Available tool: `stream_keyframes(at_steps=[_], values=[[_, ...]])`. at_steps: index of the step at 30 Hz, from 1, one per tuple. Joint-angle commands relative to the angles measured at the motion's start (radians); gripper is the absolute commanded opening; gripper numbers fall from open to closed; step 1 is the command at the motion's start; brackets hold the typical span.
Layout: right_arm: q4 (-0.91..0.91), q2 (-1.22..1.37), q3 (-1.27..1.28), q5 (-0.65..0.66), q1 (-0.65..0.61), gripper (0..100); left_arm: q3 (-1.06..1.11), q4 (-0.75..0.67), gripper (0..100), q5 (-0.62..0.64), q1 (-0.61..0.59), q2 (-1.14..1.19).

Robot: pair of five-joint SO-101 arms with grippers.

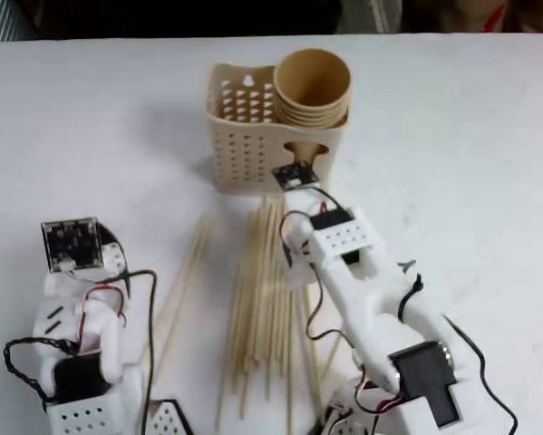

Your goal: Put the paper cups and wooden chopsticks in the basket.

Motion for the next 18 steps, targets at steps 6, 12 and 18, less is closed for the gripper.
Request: stream_keyframes(at_steps=[6,12,18], values=[[0.015,0.012,-0.063,0.015,0.038,1.8,-0.006,-0.026,2,-0.011,-0.007,-0.010],[-0.019,0.030,-0.038,0.014,0.038,7.5,-0.006,-0.026,2,-0.011,-0.007,-0.010],[-0.028,0.119,-0.037,0.011,0.021,10.0,-0.006,-0.026,2,-0.011,-0.007,-0.010]])
